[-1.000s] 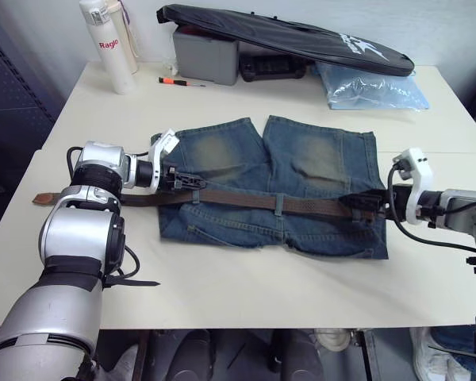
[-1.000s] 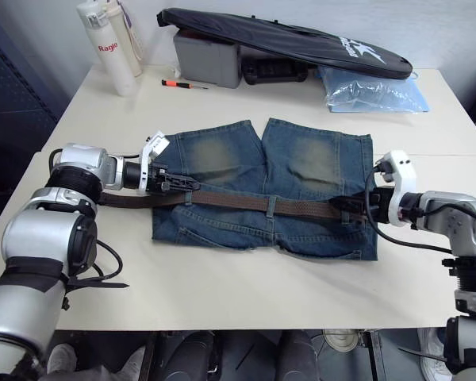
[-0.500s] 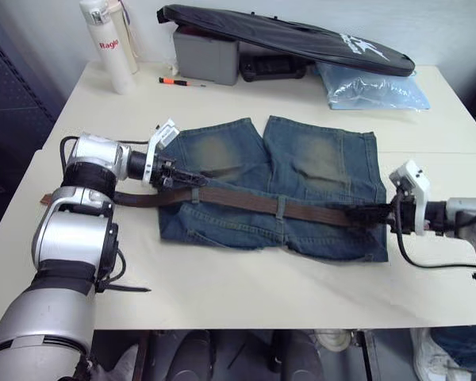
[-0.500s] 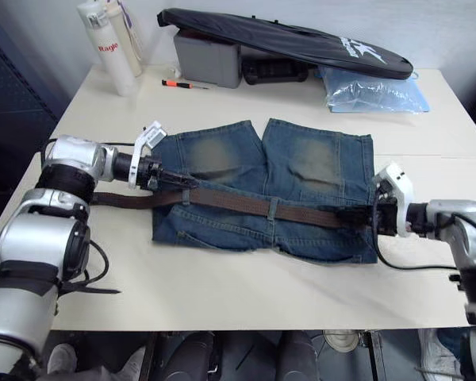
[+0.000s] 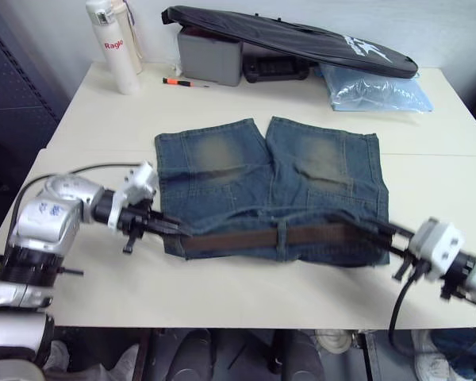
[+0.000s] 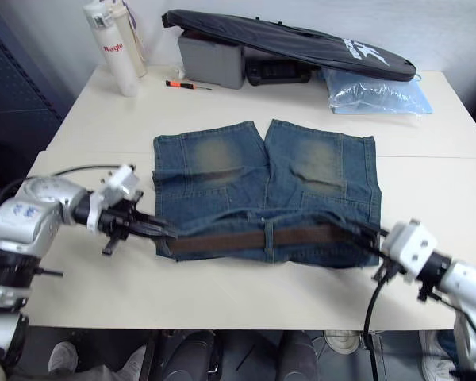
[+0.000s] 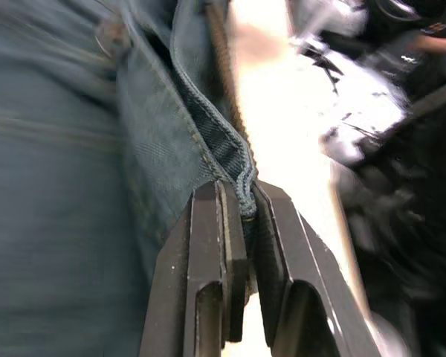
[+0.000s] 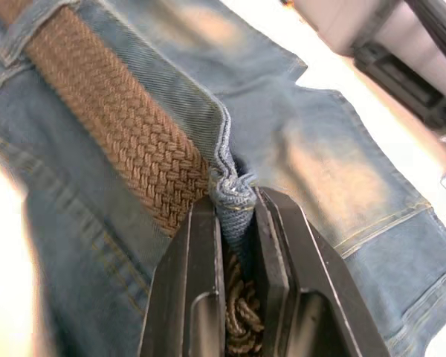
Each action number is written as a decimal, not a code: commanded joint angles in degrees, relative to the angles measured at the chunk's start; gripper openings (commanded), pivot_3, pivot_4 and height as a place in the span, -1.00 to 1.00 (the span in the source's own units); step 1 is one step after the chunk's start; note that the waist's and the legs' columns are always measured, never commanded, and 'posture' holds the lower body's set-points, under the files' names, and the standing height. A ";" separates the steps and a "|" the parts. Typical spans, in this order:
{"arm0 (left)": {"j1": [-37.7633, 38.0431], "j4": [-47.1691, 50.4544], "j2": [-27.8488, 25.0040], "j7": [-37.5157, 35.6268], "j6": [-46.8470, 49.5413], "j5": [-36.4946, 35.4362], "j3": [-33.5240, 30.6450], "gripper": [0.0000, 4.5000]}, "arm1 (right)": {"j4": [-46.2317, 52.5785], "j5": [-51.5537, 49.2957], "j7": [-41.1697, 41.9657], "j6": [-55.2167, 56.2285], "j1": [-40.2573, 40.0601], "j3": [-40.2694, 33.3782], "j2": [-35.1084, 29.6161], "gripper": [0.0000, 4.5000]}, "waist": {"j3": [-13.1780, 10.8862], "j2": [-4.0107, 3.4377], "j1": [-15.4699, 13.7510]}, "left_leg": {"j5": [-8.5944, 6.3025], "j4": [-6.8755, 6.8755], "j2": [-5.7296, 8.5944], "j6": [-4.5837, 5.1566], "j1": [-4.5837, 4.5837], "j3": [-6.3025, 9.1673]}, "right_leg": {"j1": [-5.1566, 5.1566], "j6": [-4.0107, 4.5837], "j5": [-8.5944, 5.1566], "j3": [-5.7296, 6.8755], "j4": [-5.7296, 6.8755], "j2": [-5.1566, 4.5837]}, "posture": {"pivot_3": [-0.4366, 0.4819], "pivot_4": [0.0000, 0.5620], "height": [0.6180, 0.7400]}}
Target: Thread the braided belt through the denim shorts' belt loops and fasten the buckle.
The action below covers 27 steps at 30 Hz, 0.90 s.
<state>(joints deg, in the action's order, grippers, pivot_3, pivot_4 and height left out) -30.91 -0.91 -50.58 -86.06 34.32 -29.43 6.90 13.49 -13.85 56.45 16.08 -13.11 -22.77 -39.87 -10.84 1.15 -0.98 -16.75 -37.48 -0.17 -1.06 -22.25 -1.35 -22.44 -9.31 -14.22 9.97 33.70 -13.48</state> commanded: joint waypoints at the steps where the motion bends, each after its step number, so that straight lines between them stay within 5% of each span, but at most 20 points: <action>1: 4.06 6.45 -2.06 -2.28 -1.07 -2.68 -2.93 -1.00 | 1.66 3.15 1.24 16.75 -6.69 -2.16 0.73 -0.94 | 0.00 0.00 -0.10 | -0.01 -0.02 0.00 0.01 0.13 -0.04 | 0.09 0.01 0.02 -0.06 0.03 0.01 | -0.05 -0.47 1.00; 7: 14.30 13.35 -3.75 -0.48 -8.04 1.83 -1.10 -1.00 | -12.91 8.27 2.05 45.49 -16.03 0.03 -1.80 -0.94 | 0.02 -0.03 -0.08 | -0.07 0.04 -0.27 -0.02 0.28 -0.19 | 0.09 0.06 0.03 -0.39 -0.04 0.34 | -0.05 -0.47 1.00; 13: 18.91 14.63 -6.40 0.35 -10.53 6.26 1.90 -1.00 | -26.75 11.53 -2.05 57.26 -15.31 1.38 -6.48 -0.94 | 0.02 -0.04 0.46 | -0.19 0.17 -0.75 -0.20 0.67 -0.55 | 0.12 0.33 0.01 -0.93 -0.16 0.98 | -0.05 -0.47 1.00; 17: 14.95 14.45 -11.73 -6.08 5.62 -2.29 5.96 -1.00 | -33.00 11.00 -4.95 59.98 -14.31 3.95 -10.50 -0.94 | -0.01 -0.04 0.45 | -0.31 0.20 -0.84 -0.27 0.96 -0.58 | 0.32 0.44 -0.10 -0.96 -0.17 1.04 | -0.05 -0.47 1.00; 18: 13.89 14.15 -12.16 -6.29 7.57 -3.36 6.32 -0.55 | -34.10 10.89 -5.69 60.45 -14.27 4.60 -11.35 -0.50 | -0.02 -0.05 0.38 | -0.33 0.21 -0.87 -0.27 0.98 -0.58 | 0.33 0.45 -0.11 -0.97 -0.14 1.06 | -0.05 -0.47 1.00; 19: 12.48 13.49 -12.62 -6.33 9.30 -5.18 6.51 -0.37 | -35.61 11.04 -6.32 61.25 -14.21 4.98 -12.18 -0.30 | -0.01 -0.05 0.36 | -0.33 0.21 -0.87 -0.27 0.99 -0.59 | 0.33 0.45 -0.13 -0.97 -0.14 1.07 | -0.05 -0.47 1.00; 21: 10.59 12.60 -12.97 -6.38 11.89 -7.67 6.29 -0.18 | -38.32 11.60 -7.85 62.94 -13.95 5.49 -13.48 -0.07 | -0.02 -0.06 0.32 | -0.34 0.21 -0.86 -0.26 1.02 -0.60 | 0.36 0.44 -0.14 -0.98 -0.16 1.07 | -0.05 -0.47 1.00; 24: 8.76 10.99 -13.90 -6.44 14.70 -12.46 5.03 0.45 | -43.90 12.28 -10.10 64.87 -13.39 5.45 -15.53 0.61 | -0.02 -0.06 0.57 | -0.35 0.19 -0.87 -0.26 1.10 -0.60 | 0.46 0.44 -0.14 -0.97 -0.18 1.07 | -0.05 -0.47 1.00; 26: 7.51 9.68 -16.90 -6.44 19.10 -22.90 3.63 0.81 | -49.18 12.61 -11.84 65.44 -11.95 3.80 -17.50 0.99 | -0.04 -0.04 1.05 | -0.36 0.20 -0.87 -0.27 1.10 -0.60 | 0.46 0.44 -0.15 -0.97 -0.18 1.08 | -0.05 -0.47 1.00; 27: 6.88 8.87 -17.84 -6.44 20.51 -26.24 3.03 0.98 | -51.46 12.64 -12.60 65.95 -11.59 3.27 -18.58 1.00 | -0.05 -0.05 1.12 | -0.36 0.20 -0.88 -0.28 1.08 -0.60 | 0.45 0.44 -0.15 -0.97 -0.18 1.08 | -0.05 -0.47 1.00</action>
<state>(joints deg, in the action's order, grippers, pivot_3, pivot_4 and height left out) -22.40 8.52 -66.50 -86.10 52.30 -48.72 12.77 -34.84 -0.85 45.48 80.21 -24.89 -17.11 -56.78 -10.89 1.10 0.15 -17.11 -37.26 -1.05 -1.34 -21.16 -1.94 -22.00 -8.87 -14.38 9.00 33.51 -12.41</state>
